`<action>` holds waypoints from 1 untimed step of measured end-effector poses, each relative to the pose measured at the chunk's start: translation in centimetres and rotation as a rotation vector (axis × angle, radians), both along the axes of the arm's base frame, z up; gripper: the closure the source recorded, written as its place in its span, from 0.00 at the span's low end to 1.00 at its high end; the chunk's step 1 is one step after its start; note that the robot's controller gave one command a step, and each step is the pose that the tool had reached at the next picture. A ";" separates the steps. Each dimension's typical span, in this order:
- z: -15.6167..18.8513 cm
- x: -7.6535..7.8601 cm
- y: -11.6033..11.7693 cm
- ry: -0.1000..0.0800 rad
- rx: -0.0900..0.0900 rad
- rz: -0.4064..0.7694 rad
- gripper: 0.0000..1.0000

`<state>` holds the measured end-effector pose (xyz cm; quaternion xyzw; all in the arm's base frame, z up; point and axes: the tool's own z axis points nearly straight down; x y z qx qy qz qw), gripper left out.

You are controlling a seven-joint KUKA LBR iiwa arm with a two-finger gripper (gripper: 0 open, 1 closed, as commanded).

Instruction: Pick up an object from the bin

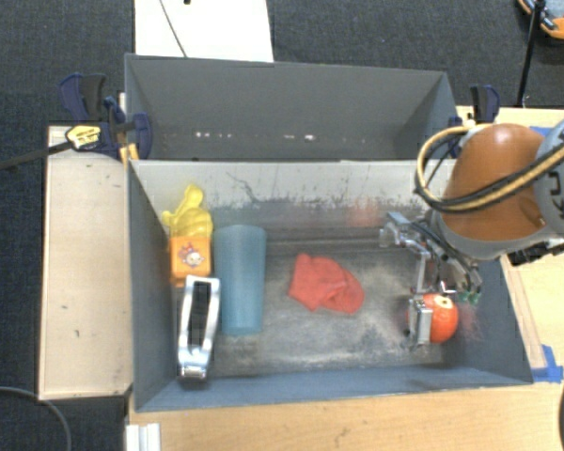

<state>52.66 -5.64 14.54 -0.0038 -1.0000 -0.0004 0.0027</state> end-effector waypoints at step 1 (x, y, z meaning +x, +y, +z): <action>0.4 0.2 0.0 -0.008 -0.001 0.002 0.00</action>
Offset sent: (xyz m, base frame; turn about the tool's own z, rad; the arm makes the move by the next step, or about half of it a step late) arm -0.0155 -0.0156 -0.0754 0.1744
